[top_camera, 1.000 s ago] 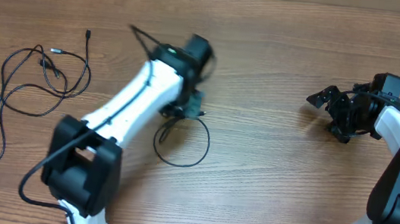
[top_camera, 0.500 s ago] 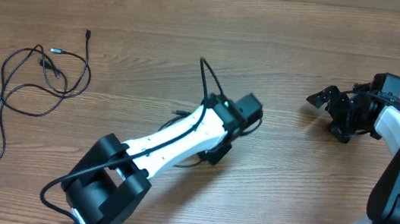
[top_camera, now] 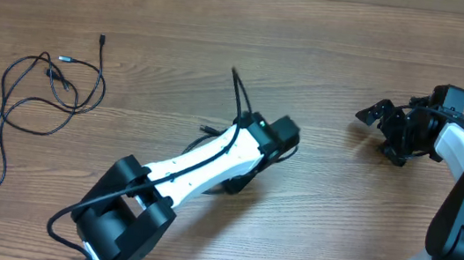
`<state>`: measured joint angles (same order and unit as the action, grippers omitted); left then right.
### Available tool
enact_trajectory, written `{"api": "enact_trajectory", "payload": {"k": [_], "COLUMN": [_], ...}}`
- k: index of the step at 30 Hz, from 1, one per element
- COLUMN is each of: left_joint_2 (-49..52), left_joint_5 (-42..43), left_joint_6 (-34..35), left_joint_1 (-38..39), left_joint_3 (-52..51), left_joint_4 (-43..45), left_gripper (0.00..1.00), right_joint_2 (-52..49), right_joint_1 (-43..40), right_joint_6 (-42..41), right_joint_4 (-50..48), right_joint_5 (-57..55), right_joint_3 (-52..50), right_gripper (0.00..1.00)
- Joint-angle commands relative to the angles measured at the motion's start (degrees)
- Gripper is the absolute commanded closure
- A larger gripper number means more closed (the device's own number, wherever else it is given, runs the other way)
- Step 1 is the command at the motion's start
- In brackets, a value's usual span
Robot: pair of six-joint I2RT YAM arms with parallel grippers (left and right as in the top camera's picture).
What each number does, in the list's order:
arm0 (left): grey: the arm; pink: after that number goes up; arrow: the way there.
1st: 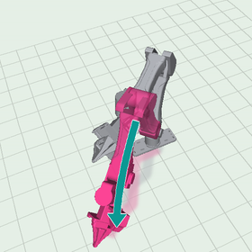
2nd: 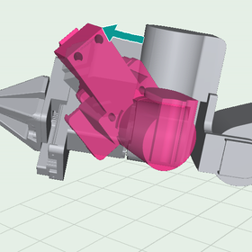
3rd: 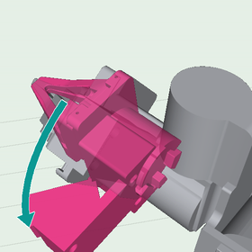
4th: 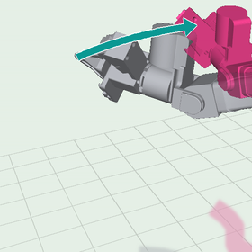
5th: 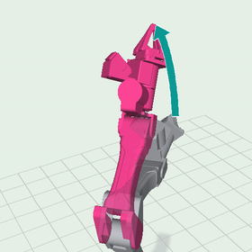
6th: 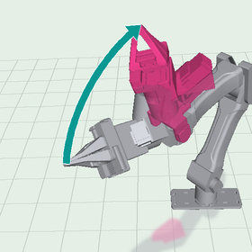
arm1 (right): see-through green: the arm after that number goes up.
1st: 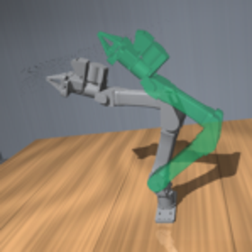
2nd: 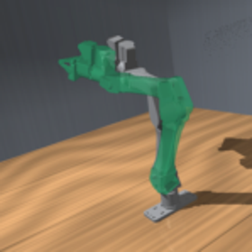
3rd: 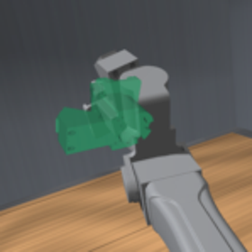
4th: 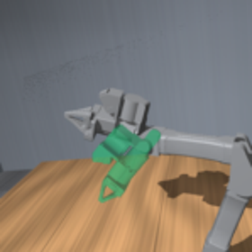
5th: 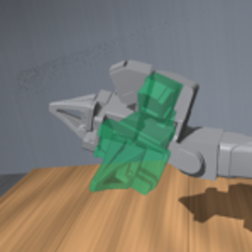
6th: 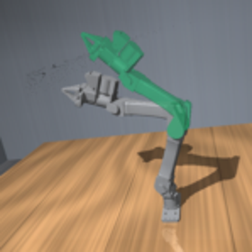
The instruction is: Untangle cables
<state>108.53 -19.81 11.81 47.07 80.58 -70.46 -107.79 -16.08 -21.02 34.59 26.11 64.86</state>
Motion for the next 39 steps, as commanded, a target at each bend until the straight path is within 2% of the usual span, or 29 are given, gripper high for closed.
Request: {"api": "enact_trajectory", "payload": {"k": [1,5,11,13,15,18,20,22,24,27,33,37,39], "left_joint_2": [-0.98,-0.96,-0.96,-0.96,-0.96,-0.96,-0.96,-0.96,-0.96,-0.96,-0.96,-0.94,-0.94], "left_joint_5": [-1.79,0.26,12.09,13.27,13.27,13.38,13.99,14.69,15.41,15.41,16.09,20.9,20.92], "left_joint_6": [4.72,6.4,7.93,7.1,0.22,-13.86,-26.25,-34.03,-40.61,-46.07,-51.98,-59.17,-59.63], "left_joint_1": [-1.92,-6.88,-15.32,-17.05,-18.32,-18.71,-18.71,-18.71,-18.73,-19.1,-20.35,-20.46,-20.55], "left_joint_3": [5.07,5.4,5.31,5.29,5.29,5.29,5.29,5.29,5.29,4.7,-0.02,-4.22,-6.93], "left_joint_4": [-0.07,1.97,6.32,8.96,13.57,18.14,18.88,18.64,17.94,17.86,22.1,24.37,28.52], "left_gripper": [0.42,0.43,0.45,0.48,0.49,0.5,0.45,0.41,0.43,0.49,0.51,0.5,0.5], "right_joint_2": [-0.66,-0.66,-0.66,-0.66,-0.66,-0.66,-0.66,-0.66,-0.66,-0.66,-0.66,-0.66,-0.66], "right_joint_1": [-0.17,-0.17,-0.17,-0.17,-0.17,-0.17,-0.17,-0.17,-0.17,-0.17,-0.17,-0.17,-0.17], "right_joint_6": [-0.2,-0.2,-0.2,-0.2,-0.2,-0.2,-0.2,-0.2,-0.2,-0.2,-0.2,-0.2,-0.2], "right_joint_4": [-0.04,-0.04,-0.04,-0.04,-0.04,-0.04,-0.04,-0.04,-0.04,-0.04,-0.04,-0.04,-0.04], "right_joint_5": [-0.57,-0.57,-0.57,-0.57,-0.57,-0.57,-0.57,-0.57,-0.57,-0.57,-0.55,-0.57,-0.57], "right_joint_3": [-0.63,-0.63,-0.63,-0.63,-0.63,-0.63,-0.63,-0.63,-0.63,-0.63,-0.63,-0.63,-0.63], "right_gripper": [0.0,0.0,0.0,0.0,0.0,0.0,0.0,0.0,0.0,0.0,0.0,0.0,0.0]}}
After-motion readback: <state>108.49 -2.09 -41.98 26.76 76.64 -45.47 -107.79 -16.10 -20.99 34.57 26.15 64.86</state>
